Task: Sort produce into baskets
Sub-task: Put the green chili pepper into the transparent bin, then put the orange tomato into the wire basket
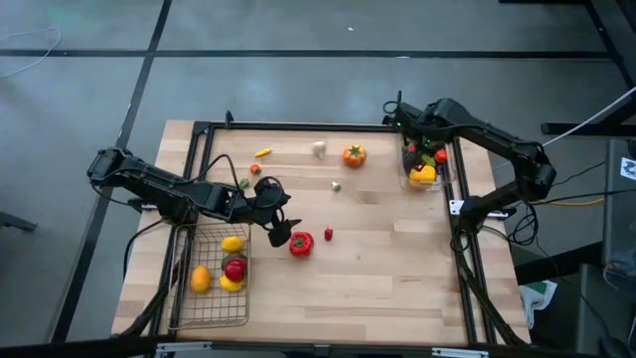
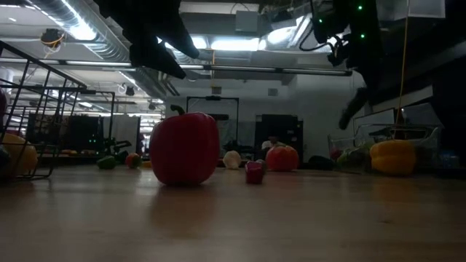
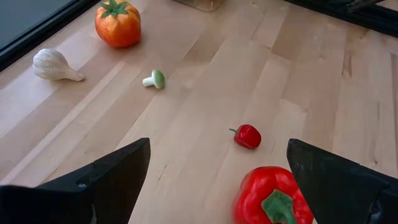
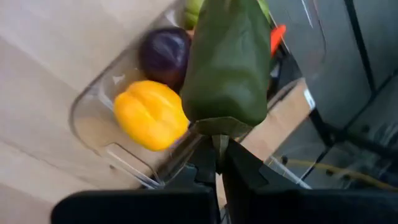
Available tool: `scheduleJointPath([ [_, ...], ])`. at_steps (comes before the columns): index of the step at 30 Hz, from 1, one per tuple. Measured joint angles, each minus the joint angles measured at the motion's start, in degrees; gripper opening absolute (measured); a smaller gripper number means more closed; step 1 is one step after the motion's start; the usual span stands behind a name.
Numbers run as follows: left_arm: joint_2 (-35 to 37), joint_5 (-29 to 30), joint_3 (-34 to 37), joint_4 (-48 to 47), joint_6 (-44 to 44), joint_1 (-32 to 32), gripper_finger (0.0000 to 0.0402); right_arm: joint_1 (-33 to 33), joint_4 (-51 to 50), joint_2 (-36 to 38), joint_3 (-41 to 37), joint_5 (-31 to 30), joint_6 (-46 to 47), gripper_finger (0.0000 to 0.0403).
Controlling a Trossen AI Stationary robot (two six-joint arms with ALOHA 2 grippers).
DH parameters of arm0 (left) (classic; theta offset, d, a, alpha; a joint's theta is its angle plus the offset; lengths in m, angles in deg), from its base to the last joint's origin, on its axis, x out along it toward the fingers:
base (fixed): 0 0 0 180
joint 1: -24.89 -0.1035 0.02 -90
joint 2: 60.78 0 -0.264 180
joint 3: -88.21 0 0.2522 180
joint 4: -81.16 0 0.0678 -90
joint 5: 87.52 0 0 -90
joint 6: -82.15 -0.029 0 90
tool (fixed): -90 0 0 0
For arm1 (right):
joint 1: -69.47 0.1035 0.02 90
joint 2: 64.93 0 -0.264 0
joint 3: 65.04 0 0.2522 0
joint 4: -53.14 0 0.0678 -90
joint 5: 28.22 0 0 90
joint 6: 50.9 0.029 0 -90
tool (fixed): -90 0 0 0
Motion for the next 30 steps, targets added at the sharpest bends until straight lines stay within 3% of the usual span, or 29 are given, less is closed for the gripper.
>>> scheduleJointPath([
  [16,0.00,0.00,0.00,0.00,0.00,0.00,0.0375,-3.24,0.14,0.00,0.00,0.98,-0.02,0.0020],
  [25,0.00,0.00,0.00,0.01,0.00,0.01,0.0375,-3.22,0.29,0.00,0.00,1.91,-0.08,0.0128],
  [30,0.00,0.00,0.00,0.02,-0.01,0.00,0.0375,-3.11,1.13,0.00,0.00,1.87,-0.17,0.0165],
])
